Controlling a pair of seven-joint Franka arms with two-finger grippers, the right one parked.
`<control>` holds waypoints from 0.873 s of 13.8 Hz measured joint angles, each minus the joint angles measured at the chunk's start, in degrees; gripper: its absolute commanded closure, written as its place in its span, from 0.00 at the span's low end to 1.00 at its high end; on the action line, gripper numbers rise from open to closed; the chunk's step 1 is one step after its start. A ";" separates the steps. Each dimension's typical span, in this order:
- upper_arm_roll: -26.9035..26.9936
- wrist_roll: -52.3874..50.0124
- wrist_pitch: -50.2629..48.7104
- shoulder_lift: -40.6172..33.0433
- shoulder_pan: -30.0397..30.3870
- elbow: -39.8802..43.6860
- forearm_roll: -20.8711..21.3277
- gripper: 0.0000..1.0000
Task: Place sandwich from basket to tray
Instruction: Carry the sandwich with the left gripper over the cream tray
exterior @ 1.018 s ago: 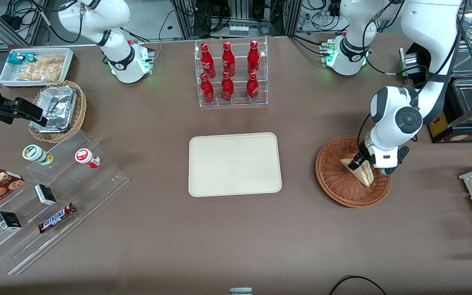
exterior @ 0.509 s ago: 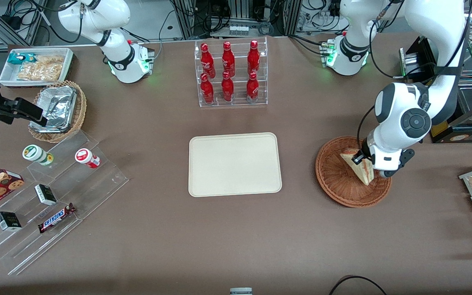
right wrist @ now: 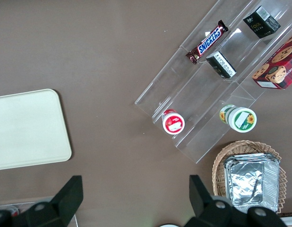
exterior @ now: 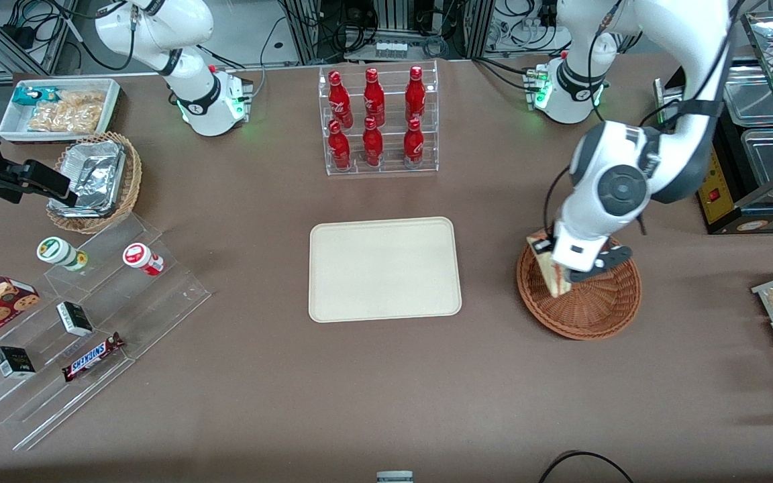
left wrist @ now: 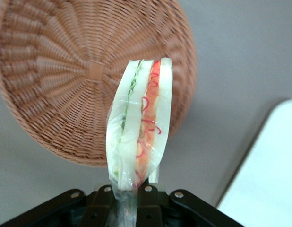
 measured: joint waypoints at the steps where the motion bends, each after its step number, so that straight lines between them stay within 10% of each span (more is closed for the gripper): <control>1: -0.09 0.06 0.01 0.75 -2.07 0.65 -0.01 0.96; 12: -0.39 -6.85 0.24 22.69 -19.44 25.40 -3.16 0.96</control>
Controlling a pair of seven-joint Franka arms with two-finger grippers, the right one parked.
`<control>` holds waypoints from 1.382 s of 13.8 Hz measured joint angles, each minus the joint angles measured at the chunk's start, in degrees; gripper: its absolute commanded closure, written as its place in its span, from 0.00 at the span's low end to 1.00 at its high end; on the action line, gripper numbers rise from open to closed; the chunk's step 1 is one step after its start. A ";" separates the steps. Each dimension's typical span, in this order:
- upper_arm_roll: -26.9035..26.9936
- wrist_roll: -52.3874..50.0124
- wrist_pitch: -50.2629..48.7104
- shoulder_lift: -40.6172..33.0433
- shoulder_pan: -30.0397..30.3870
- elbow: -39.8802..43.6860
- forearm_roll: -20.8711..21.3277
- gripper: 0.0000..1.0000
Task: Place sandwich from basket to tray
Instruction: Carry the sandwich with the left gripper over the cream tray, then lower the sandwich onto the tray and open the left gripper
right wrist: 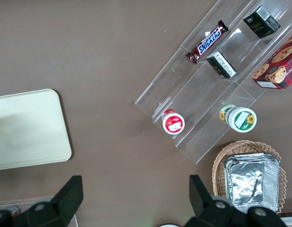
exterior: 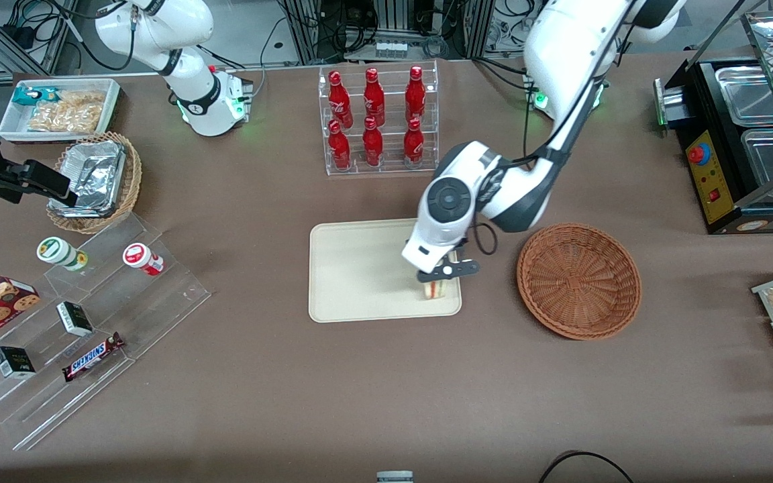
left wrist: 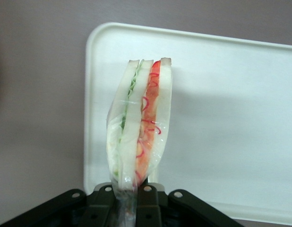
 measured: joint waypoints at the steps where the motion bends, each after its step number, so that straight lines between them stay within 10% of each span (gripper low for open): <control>1: -0.01 -1.25 0.00 1.52 -1.02 1.95 0.00 0.96; 11: 0.24 -13.54 -0.02 11.75 -7.58 14.19 5.30 0.93; 12: 0.32 -13.57 -0.02 11.96 -7.58 14.48 5.33 0.77; 13: 0.34 -13.61 -0.03 12.00 -7.58 14.55 5.34 0.06; 19: 0.35 -13.66 -0.23 10.99 -7.58 16.35 5.74 0.00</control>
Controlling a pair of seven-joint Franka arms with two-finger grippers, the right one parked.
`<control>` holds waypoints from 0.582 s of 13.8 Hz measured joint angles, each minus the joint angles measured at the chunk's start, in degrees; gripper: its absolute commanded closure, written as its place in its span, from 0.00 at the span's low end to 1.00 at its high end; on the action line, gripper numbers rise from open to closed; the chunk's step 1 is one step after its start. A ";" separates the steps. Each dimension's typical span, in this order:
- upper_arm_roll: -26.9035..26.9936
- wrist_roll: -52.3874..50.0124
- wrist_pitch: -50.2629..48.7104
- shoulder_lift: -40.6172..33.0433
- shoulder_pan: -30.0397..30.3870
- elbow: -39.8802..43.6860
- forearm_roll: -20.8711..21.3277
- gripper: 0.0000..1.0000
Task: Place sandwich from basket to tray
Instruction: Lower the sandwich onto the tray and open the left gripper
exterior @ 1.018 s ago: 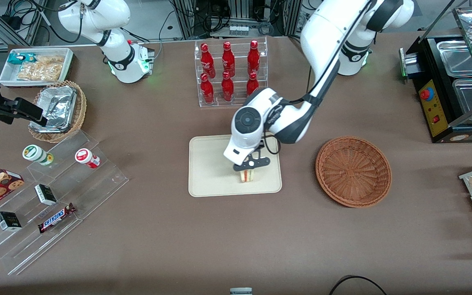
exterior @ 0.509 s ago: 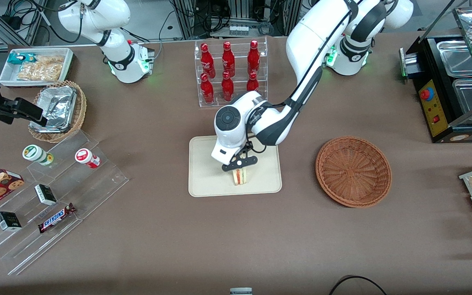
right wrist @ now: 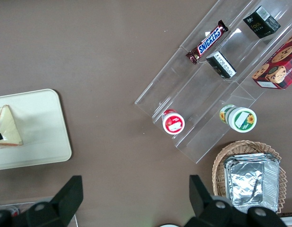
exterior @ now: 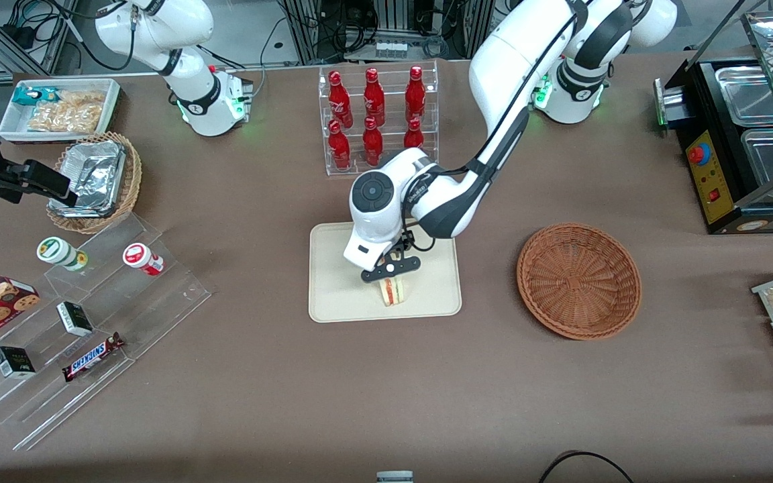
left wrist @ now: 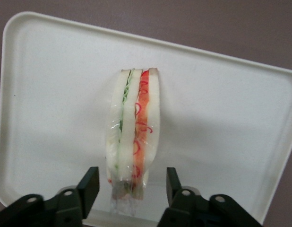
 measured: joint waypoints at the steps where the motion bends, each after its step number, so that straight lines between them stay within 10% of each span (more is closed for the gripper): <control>1: 0.00 0.35 -0.39 -0.79 0.00 0.08 0.17 0.00; 8: 1.00 3.35 -16.83 -8.91 5.19 0.22 0.22 0.00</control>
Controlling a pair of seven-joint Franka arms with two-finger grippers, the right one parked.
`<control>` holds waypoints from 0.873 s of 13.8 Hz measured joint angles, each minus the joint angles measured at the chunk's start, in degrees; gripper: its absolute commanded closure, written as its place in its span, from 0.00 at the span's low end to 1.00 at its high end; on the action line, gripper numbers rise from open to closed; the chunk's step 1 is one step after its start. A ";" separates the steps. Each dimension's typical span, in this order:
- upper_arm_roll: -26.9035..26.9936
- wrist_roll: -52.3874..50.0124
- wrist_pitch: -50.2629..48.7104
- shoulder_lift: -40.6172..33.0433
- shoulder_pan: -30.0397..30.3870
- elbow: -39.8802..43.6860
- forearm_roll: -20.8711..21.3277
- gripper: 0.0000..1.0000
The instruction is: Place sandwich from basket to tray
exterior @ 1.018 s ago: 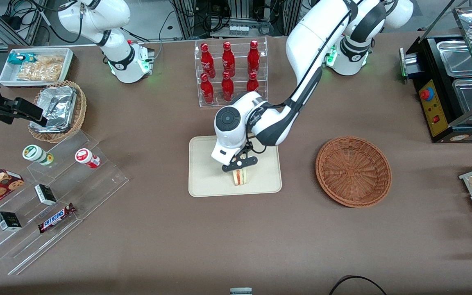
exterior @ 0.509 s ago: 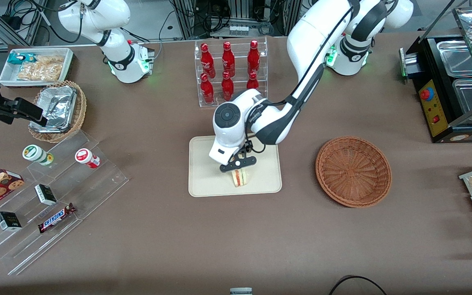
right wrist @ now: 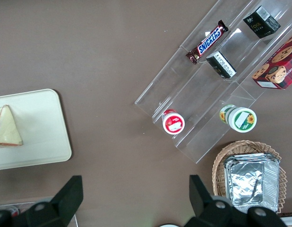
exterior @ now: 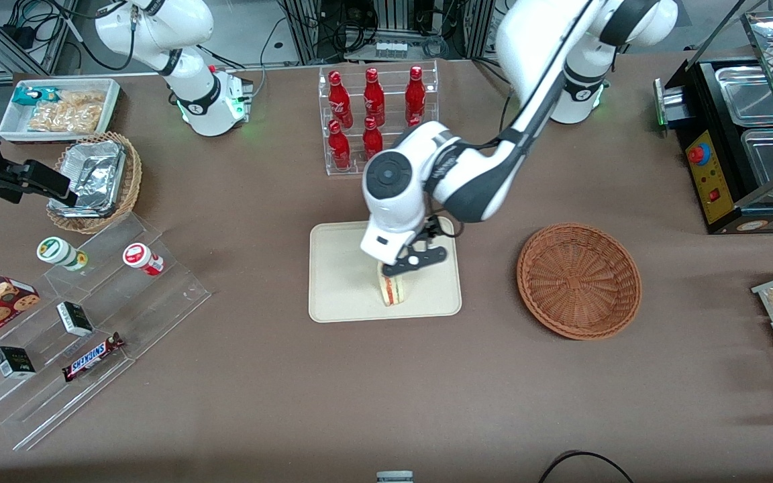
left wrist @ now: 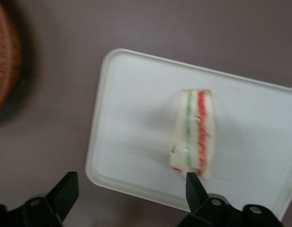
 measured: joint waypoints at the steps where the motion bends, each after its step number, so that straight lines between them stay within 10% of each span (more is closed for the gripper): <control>1: 0.01 1.98 -1.71 -0.97 2.26 -0.24 0.00 0.00; 12: 0.12 32.53 -3.85 -18.47 21.14 -19.71 -3.08 0.00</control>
